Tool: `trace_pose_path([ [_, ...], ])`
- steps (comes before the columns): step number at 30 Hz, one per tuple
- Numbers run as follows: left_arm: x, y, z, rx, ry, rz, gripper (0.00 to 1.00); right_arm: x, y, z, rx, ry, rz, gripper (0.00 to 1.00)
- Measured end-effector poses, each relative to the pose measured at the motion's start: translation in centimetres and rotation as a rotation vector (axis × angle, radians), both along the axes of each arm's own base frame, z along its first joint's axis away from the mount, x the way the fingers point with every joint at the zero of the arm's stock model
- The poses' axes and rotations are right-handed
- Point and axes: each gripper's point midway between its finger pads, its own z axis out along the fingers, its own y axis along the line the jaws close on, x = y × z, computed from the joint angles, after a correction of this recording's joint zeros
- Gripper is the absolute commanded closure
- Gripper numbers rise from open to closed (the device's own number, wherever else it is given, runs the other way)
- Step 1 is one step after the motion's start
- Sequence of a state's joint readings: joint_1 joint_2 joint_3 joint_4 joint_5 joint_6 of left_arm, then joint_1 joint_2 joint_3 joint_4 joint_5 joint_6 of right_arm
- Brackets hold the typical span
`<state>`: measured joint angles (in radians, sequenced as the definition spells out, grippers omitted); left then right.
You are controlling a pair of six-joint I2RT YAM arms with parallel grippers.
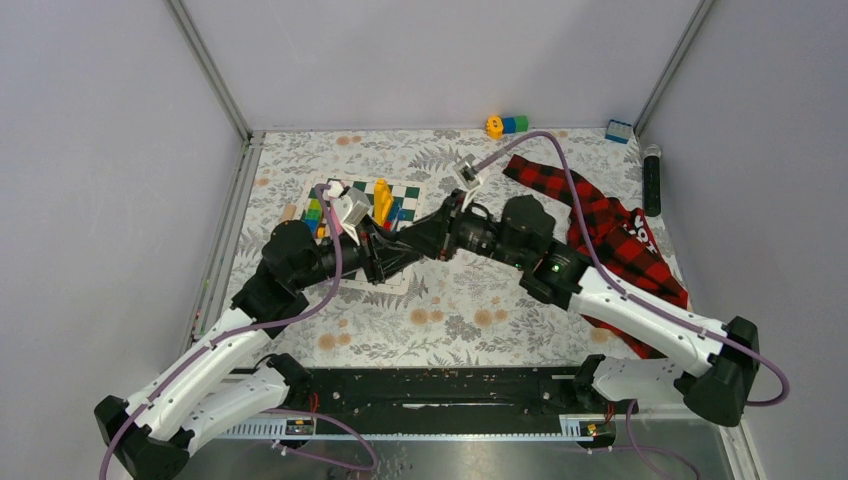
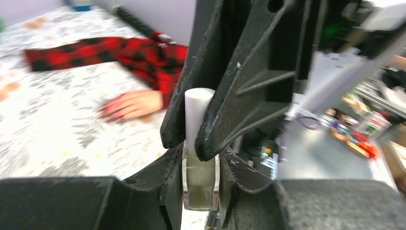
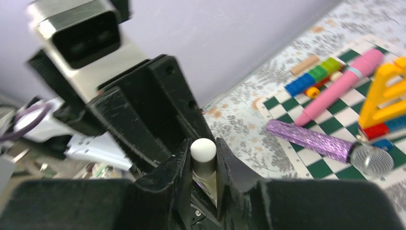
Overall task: Paint the nails
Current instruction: Screw the nail polish bottle.
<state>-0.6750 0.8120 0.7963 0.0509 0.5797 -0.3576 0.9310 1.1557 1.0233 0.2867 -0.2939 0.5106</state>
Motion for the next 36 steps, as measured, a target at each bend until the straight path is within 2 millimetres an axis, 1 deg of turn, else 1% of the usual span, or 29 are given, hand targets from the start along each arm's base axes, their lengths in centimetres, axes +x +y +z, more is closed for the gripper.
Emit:
trace_pose_path([
  [3, 2.3, 1.2, -1.9, 0.068, 0.018, 0.147, 1.00, 2.0, 1.1, -1.7, -0.054, 0.080, -0.097, 1.00],
  [5, 3.4, 1.9, -2.9, 0.107, 0.024, 0.213, 1.00, 3.2, 1.7, -3.0, -0.092, 0.127, -0.171, 1.00],
  [6, 3.9, 2.3, -3.5, 0.130, 0.026, 0.247, 1.00, 3.5, 1.9, -3.5, -0.104, 0.144, -0.195, 1.00],
  [10, 4.8, 3.1, -5.5, 0.201, 0.034, 0.310, 1.00, 4.4, 2.4, -5.5, -0.157, 0.198, -0.281, 1.00],
  [11, 5.0, 3.2, -5.8, 0.214, 0.037, 0.318, 1.00, 4.6, 2.5, -5.8, -0.170, 0.201, -0.298, 0.96],
  [13, 5.1, 3.1, -6.2, 0.231, 0.038, 0.319, 1.00, 4.8, 2.4, -6.3, -0.195, 0.204, -0.326, 0.85],
  [15, 5.1, 3.0, -6.5, 0.241, 0.033, 0.310, 1.00, 4.8, 2.1, -6.5, -0.221, 0.202, -0.341, 0.69],
  [16, 5.1, 2.9, -6.5, 0.246, 0.026, 0.305, 1.00, 4.7, 2.0, -6.5, -0.233, 0.196, -0.345, 0.58],
  [18, 5.0, 2.8, -6.5, 0.252, 0.006, 0.296, 1.00, 4.5, 1.8, -6.4, -0.254, 0.180, -0.350, 0.36],
  [20, 4.9, 2.7, -6.5, 0.261, -0.010, 0.288, 1.00, 4.4, 1.2, -5.9, -0.263, 0.155, -0.359, 0.25],
  [22, 4.9, 2.5, -6.4, 0.264, -0.021, 0.275, 1.00, 4.2, 0.3, -4.8, -0.261, 0.111, -0.367, 0.19],
  [24, 4.9, 2.1, -6.3, 0.261, -0.029, 0.253, 1.00, 3.7, -0.5, -3.2, -0.241, 0.070, -0.369, 0.14],
  [29, 4.6, 1.0, -5.3, 0.230, -0.051, 0.194, 1.00, 2.5, -2.9, 0.2, -0.201, -0.025, -0.388, 0.09],
  [32, 3.9, 0.6, -4.6, 0.208, -0.066, 0.152, 1.00, 2.7, -4.7, 1.2, -0.206, -0.065, -0.428, 0.08],
  [36, 2.5, -0.1, -3.6, 0.173, -0.088, 0.065, 1.00, 3.9, -7.3, 1.9, -0.218, -0.092, -0.469, 0.06],
])
